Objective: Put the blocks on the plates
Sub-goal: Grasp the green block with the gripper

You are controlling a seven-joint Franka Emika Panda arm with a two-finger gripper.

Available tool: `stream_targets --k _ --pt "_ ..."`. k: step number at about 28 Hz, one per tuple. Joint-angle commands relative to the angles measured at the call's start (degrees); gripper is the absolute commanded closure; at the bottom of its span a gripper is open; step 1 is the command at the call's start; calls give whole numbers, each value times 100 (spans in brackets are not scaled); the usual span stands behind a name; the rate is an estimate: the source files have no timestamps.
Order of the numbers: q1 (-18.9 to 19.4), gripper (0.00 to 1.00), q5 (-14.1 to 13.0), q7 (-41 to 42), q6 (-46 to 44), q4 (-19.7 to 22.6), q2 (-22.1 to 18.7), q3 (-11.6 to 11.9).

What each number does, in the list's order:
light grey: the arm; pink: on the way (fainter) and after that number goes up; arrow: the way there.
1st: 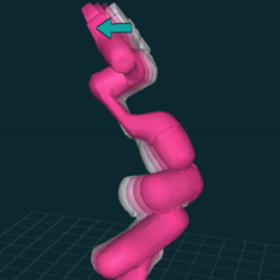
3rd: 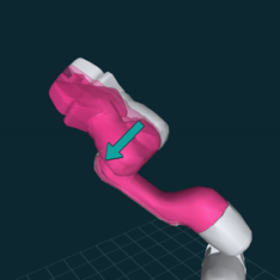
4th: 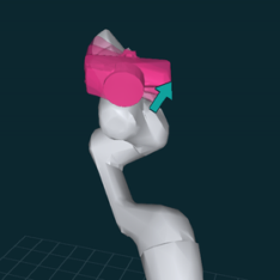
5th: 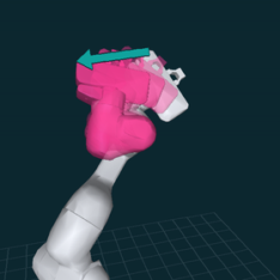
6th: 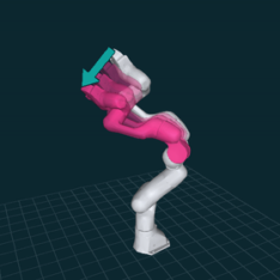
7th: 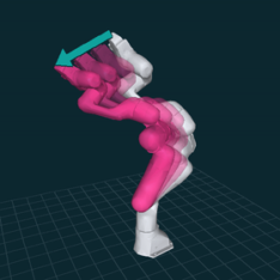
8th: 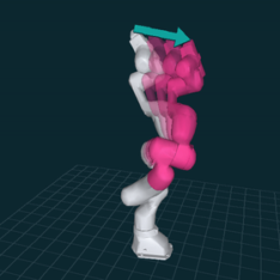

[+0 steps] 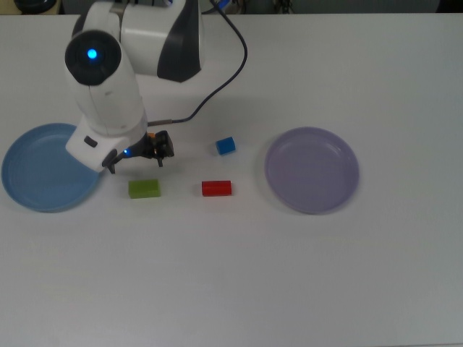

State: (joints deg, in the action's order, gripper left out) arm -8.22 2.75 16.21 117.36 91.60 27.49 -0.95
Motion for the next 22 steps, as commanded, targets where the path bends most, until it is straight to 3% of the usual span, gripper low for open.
stream_targets --k 1,12,16,17,18,21,22 --pt "22 0 16 146 269 -45 151 16" --pt "48 0 -134 -38 788 42 388 -2" --pt "40 6 -125 -100 832 16 485 -2" --pt "22 29 -143 -109 832 16 485 -2" --pt "22 43 -143 -118 832 7 485 -11" --pt "13 68 -204 -118 815 -1 459 -2" --pt "22 82 -256 -118 797 -1 424 -2"
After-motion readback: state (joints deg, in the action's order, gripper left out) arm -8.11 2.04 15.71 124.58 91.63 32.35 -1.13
